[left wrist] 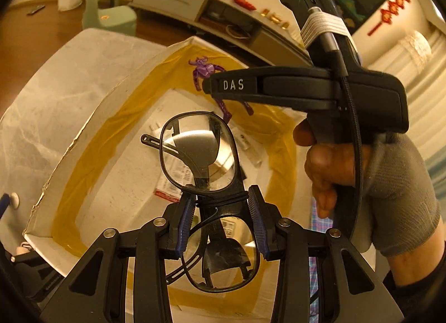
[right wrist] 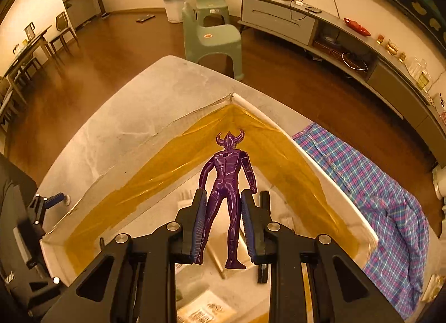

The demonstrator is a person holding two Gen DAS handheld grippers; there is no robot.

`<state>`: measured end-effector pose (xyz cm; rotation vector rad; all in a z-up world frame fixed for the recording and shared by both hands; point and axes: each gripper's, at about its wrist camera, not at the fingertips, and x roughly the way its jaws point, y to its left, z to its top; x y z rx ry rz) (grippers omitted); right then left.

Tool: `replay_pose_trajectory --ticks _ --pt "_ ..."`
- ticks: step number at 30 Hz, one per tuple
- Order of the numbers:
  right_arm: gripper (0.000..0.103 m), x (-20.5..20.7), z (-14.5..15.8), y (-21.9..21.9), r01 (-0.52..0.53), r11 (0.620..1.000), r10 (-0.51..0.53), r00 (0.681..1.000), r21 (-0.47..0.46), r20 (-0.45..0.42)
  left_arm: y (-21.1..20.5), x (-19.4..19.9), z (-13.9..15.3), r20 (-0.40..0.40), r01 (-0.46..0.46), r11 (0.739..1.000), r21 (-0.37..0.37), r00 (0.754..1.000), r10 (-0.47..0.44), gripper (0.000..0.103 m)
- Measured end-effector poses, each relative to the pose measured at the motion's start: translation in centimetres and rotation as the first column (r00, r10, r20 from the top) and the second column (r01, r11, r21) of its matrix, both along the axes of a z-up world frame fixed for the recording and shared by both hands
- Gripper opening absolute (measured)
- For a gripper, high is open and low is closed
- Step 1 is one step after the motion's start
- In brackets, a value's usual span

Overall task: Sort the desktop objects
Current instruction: 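Open the right tool to drop the figurine while left tool releases the glasses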

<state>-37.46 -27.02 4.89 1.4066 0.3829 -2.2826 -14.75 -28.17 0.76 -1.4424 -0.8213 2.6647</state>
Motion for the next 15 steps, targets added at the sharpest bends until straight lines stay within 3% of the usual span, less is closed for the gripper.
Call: replay_pose_trajectory --ticks 7,15 --pt "0.027 -1.5 -1.5 -1.4 -0.031 0.999 0.031 0.999 0.037 0.018 -0.5 -0.5 -1.4 0.063 -0.015 1.0 0.004 0.998 0.015 0.04" --pt "0.027 -2.6 -2.7 -1.8 -0.038 0.998 0.036 0.999 0.057 0.024 0.1 -0.6 -1.9 0.066 0.002 1.0 -0.011 0.998 -0.001 0.041"
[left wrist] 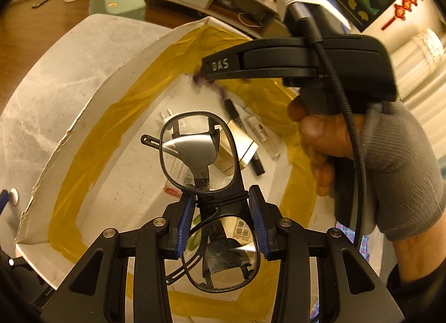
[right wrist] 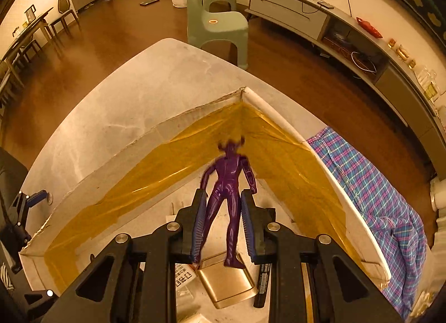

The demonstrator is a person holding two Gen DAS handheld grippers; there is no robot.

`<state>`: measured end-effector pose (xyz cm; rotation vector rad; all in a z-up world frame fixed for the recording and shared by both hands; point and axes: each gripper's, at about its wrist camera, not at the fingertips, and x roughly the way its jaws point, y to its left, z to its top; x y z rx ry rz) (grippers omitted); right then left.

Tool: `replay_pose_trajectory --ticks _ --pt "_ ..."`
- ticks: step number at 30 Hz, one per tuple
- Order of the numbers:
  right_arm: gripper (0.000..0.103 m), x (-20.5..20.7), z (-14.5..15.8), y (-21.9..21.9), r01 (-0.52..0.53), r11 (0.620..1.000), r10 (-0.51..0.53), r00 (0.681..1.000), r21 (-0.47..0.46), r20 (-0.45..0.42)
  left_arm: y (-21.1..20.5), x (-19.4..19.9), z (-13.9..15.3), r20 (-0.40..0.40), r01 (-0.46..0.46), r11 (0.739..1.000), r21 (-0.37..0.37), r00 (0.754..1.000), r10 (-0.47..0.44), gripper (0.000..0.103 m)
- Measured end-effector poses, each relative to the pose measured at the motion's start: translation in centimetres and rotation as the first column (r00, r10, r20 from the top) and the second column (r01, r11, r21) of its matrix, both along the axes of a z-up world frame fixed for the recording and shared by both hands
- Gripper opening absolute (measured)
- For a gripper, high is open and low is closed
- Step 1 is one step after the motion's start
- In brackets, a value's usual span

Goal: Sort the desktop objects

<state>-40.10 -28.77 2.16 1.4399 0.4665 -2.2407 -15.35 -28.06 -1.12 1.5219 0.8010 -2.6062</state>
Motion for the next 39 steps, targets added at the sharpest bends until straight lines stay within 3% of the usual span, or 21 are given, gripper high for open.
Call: replay_pose_trajectory --ticks 3,10,17,23,33,39 --pt "0.043 -0.3 -0.1 0.4 0.03 1.0 -0.03 1.0 -0.006 -0.007 0.1 0.2 -0.3 0.003 0.001 1.0 0.027 1.0 -0.001 0.045" --pt "0.044 0.8 0.9 2.0 0.042 0.999 -0.042 0.999 -0.023 0.001 -0.1 0.3 0.6 -0.04 0.013 0.999 0.044 0.999 -0.011 0.046" --pt "0.045 4.4 2.7 2.8 0.003 1.0 -0.003 1.0 0.016 -0.023 -0.6 1.2 1.9 -0.069 0.004 1.0 -0.027 0.998 -0.006 0.046" --pt "0.049 8.5 4.0 3.9 -0.047 0.991 0.057 0.996 0.128 -0.073 -0.5 3.2 3.6 -0.112 -0.032 0.987 -0.158 0.994 0.015 0.046" --pt "0.049 16.9 5.8 5.9 -0.117 0.953 0.168 0.971 0.278 -0.169 0.2 5.8 5.5 -0.198 -0.048 0.976 -0.214 0.98 0.005 0.047" --pt "0.052 21.9 6.1 6.0 -0.153 0.927 0.237 0.947 0.343 -0.217 0.6 6.9 6.5 -0.258 -0.082 0.961 -0.263 0.966 0.012 0.061"
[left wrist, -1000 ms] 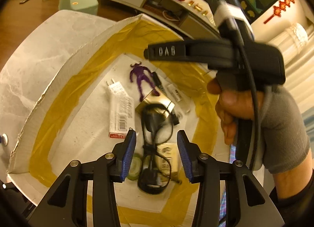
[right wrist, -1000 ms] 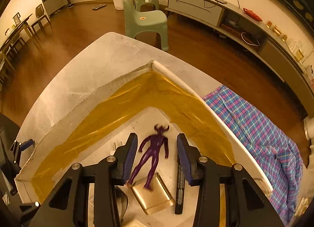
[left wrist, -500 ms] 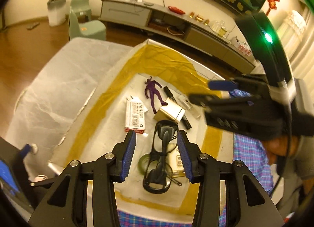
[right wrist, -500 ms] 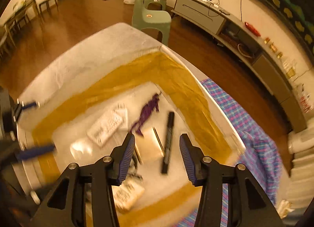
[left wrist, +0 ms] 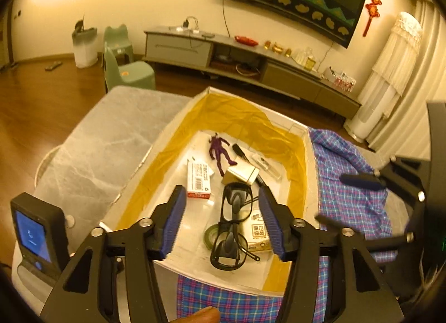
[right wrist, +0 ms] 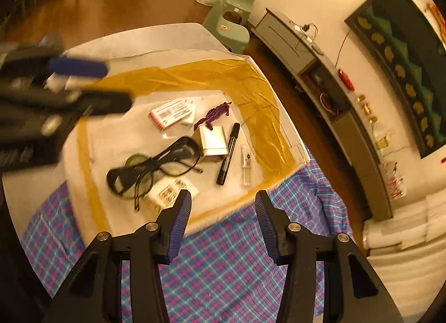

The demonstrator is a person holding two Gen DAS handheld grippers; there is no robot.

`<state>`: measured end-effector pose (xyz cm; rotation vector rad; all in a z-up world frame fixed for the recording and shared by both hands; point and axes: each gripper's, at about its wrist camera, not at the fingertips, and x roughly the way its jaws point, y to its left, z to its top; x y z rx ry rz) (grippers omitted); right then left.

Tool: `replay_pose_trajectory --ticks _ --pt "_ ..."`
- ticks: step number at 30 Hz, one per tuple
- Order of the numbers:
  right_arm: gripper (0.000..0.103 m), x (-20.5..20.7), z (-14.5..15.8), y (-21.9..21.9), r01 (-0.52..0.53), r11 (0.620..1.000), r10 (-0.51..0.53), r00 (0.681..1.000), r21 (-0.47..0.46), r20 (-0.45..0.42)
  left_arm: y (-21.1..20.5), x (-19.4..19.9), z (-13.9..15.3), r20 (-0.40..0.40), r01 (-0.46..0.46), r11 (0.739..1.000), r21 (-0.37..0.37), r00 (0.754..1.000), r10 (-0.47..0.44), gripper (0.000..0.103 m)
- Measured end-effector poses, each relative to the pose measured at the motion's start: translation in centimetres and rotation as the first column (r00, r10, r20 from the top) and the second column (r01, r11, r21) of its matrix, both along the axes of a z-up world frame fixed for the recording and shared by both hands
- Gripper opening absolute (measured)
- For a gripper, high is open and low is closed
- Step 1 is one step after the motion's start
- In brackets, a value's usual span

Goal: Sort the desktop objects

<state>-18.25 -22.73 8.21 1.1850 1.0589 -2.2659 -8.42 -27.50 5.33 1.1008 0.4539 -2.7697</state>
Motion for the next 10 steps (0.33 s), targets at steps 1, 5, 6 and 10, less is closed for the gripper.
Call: replay_pose_trajectory --ticks 1,5,6,10 --pt "0.052 0.7 -0.1 0.1 -0.004 1.0 0.004 1.0 -0.001 -0.001 0.2 0.3 0.2 -0.013 0.002 1.0 -0.01 1.0 -0.002 0.062" --pt "0.052 2.4 -0.6 0.3 -0.001 1.0 0.001 1.0 -0.007 0.01 0.7 1.0 0.4 -0.05 0.016 1.0 -0.021 0.999 -0.017 0.064" --pt "0.052 2.8 -0.8 0.4 0.0 1.0 0.0 1.0 -0.006 0.011 0.8 1.2 0.5 -0.059 0.018 1.0 -0.026 0.998 -0.02 0.064" --pt "0.052 4.2 -1.5 0.4 0.004 1.0 -0.004 1.0 0.014 0.011 1.5 1.6 0.6 -0.074 0.025 0.998 -0.061 0.997 -0.029 0.064"
